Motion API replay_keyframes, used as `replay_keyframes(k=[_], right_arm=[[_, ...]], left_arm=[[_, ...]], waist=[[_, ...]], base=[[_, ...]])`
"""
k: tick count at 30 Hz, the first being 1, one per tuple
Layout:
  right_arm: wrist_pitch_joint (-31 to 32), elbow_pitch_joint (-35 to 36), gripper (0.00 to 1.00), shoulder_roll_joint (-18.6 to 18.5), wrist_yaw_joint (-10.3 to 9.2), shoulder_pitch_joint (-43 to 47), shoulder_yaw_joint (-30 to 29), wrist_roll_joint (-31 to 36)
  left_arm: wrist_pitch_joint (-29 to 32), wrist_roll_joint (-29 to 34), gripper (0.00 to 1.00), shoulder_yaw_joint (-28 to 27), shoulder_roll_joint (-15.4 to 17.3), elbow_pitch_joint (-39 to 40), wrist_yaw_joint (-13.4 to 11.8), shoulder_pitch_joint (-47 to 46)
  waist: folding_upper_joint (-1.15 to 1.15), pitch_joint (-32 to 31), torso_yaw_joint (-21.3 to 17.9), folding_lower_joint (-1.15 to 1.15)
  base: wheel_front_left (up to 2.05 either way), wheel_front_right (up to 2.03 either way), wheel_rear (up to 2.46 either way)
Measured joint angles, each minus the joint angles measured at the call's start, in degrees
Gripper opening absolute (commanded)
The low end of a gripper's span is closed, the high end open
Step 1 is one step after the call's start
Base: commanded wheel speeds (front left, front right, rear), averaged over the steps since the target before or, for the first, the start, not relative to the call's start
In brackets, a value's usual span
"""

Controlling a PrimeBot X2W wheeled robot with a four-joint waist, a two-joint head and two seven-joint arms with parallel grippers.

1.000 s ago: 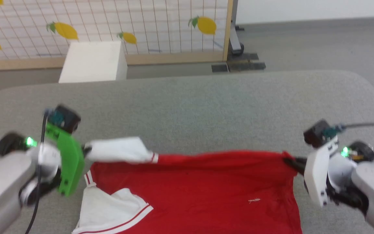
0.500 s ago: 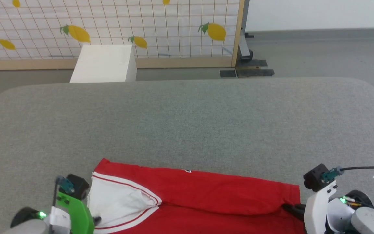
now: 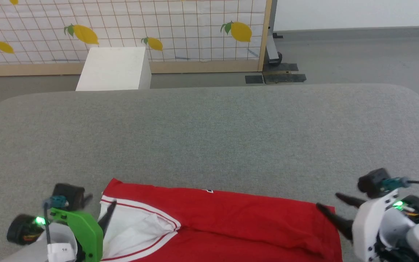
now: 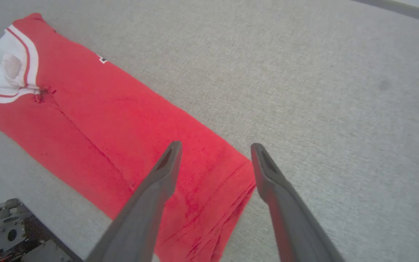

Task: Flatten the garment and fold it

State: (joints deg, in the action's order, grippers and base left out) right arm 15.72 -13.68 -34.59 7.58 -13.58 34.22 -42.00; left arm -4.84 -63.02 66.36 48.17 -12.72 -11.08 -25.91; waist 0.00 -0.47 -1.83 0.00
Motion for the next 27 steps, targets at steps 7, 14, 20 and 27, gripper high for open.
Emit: replay_keyframes(k=[7,14,20,27], right_arm=[[2.3,6.5,1.0,0.4,-0.01,6.2,-15.3,6.4],[16.3,12.1,1.0,4.9,-0.01,12.8,-21.3,9.6],[25.3,12.4,1.0,4.4,-0.01,12.1,-20.2,9.0],[32.7,7.2,1.0,2.4,-0.01,6.3,-16.6,6.6]], left_arm=[[-9.6,11.2,1.0,-12.3,-2.2,4.1,-15.2,1.3],[-10.0,37.1,1.0,-34.2,-12.6,13.7,-28.7,17.0],[-10.0,45.0,1.0,-41.4,-18.2,16.7,-28.2,23.2],[-10.0,49.7,1.0,-48.0,-24.1,16.8,-21.0,26.9]], waist=[[0.0,0.5,0.6,0.0],[0.0,2.9,1.6,0.0],[0.0,4.2,2.3,0.0],[0.0,5.6,4.1,0.0]], base=[[0.0,0.0,0.0],[0.0,0.0,0.0],[0.0,0.0,0.0],[0.0,0.0,0.0]])
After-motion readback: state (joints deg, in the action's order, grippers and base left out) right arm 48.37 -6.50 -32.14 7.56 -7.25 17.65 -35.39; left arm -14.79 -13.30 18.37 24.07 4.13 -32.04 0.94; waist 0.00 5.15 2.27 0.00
